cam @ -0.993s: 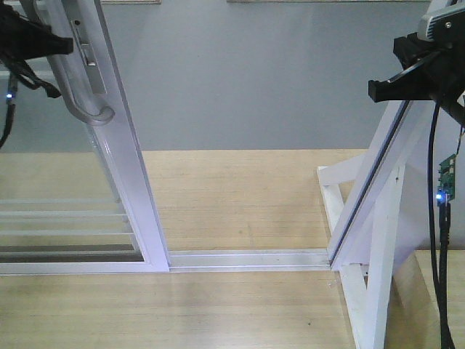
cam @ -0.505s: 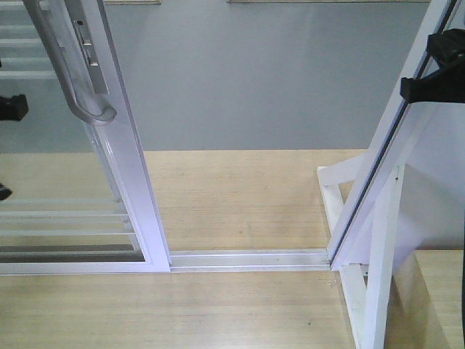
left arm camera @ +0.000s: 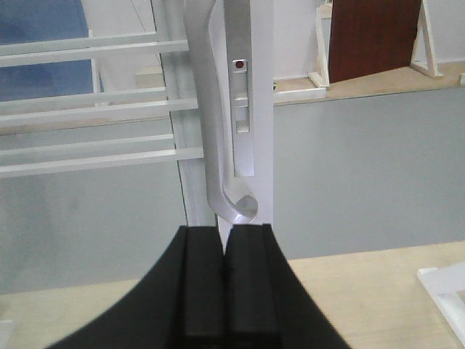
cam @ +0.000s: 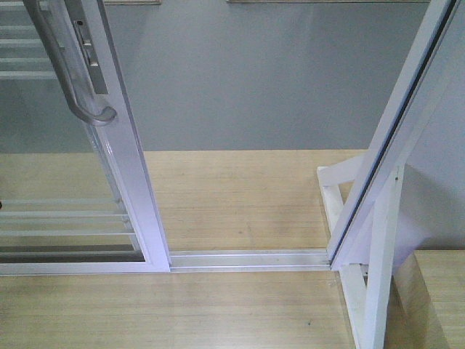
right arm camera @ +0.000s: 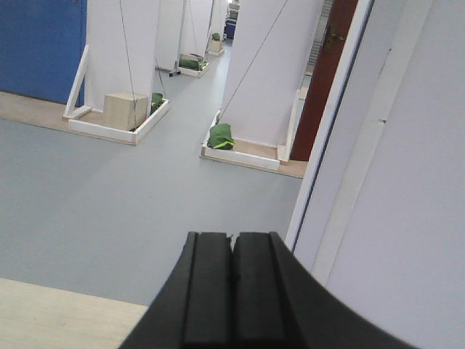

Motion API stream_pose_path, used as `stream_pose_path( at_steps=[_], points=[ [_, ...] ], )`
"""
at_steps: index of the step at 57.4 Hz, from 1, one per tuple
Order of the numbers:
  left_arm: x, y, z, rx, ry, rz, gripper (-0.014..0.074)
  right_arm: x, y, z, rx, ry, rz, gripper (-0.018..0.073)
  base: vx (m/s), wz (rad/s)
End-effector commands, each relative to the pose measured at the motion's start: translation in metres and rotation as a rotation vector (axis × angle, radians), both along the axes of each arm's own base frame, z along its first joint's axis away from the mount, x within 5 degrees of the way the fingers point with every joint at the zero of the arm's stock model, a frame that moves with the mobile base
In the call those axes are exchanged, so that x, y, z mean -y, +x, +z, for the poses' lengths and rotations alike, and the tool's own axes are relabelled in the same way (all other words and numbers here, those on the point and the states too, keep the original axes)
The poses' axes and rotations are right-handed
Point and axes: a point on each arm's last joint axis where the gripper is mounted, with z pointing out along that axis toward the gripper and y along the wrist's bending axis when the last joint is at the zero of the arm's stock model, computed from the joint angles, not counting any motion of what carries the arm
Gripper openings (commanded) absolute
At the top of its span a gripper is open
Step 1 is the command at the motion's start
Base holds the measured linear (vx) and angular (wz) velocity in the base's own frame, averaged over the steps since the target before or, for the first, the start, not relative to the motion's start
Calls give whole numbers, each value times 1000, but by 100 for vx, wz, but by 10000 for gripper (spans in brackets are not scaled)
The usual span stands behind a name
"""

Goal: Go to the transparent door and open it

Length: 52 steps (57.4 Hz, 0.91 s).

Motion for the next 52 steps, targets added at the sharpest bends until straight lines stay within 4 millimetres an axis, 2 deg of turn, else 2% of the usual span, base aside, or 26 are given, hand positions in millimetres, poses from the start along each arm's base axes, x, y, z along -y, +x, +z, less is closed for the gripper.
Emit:
stream_pose_path(
  at_steps=[1, 11, 23, 52],
  points=[
    [2, -11, 9, 116, -47, -22, -3, 2, -14, 6, 57, 20, -4, -2, 0, 0],
    [2, -33, -6, 114, -65, -33, -3, 3, -34, -11, 94, 31, -5, -2, 0, 0],
    [1, -50, -12, 86, -73, -34, -3, 4, -39, -16, 124, 44, -1, -2, 0, 0],
    [1, -51, -10, 105, -76, -36, -3, 4, -39, -25, 18, 55, -9, -1, 0, 0]
  ],
)
